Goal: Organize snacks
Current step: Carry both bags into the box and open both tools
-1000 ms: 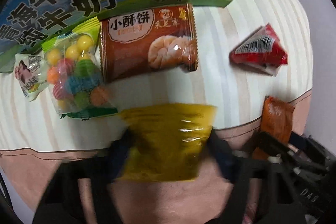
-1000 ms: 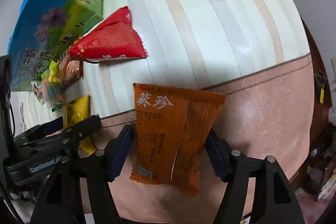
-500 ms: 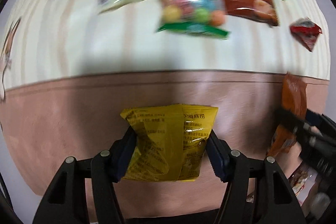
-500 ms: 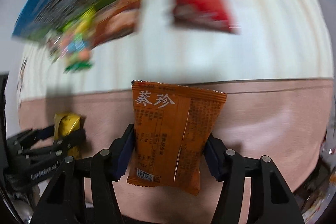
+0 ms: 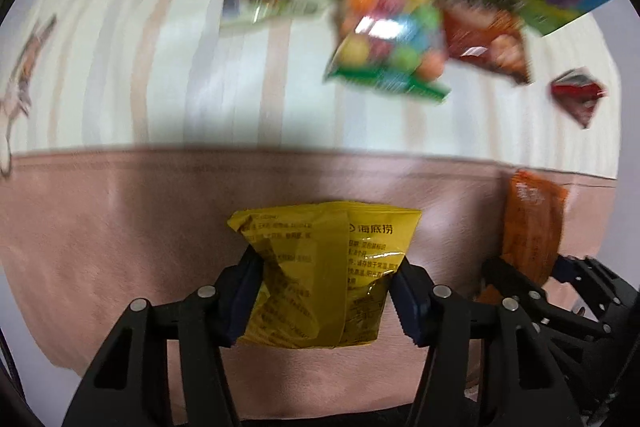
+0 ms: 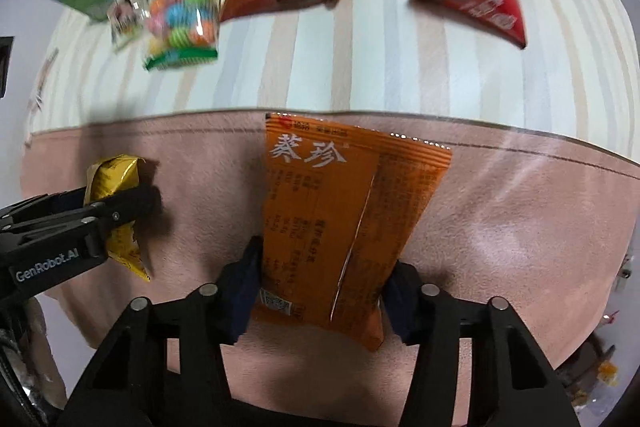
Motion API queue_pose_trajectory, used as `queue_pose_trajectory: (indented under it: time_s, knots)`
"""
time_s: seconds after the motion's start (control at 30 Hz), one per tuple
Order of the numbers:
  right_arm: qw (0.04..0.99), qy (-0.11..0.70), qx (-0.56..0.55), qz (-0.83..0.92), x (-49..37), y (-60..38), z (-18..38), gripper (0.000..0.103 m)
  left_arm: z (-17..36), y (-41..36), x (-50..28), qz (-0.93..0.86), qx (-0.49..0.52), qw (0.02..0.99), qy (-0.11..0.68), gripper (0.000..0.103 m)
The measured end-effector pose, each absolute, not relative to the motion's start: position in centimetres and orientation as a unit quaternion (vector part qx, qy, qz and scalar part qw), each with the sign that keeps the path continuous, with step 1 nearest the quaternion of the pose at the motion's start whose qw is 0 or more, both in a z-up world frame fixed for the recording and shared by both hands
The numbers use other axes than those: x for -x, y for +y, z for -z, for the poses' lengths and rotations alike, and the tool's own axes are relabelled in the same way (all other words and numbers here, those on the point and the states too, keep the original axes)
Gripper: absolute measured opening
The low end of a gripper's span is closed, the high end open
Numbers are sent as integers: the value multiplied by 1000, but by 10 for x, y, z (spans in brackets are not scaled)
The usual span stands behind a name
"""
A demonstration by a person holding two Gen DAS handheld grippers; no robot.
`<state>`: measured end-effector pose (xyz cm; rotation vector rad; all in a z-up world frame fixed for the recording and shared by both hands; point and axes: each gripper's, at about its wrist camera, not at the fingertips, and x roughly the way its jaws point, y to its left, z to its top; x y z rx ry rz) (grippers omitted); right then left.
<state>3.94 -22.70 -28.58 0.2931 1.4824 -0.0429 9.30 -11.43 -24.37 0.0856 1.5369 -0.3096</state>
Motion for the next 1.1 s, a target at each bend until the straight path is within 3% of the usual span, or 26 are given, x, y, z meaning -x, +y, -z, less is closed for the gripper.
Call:
queue_pose_trajectory:
  time_s: [0.37, 0.57, 0.77, 1.1]
  knots:
    - [812, 551, -189, -32, -91, -266, 130, 54, 58, -121, -181, 223, 12, 791, 569, 56]
    - [844, 507, -171, -32, -184, -287, 63, 54, 13, -126, -250, 226, 0, 808, 544, 56]
    - [826, 541, -157, -10, -275, -318, 71, 54, 27, -129, -321, 187, -27, 797, 573, 56]
    - [781, 609, -133, 34, -383, -336, 140, 54, 124, -119, -422, 110, -79, 741, 658, 58]
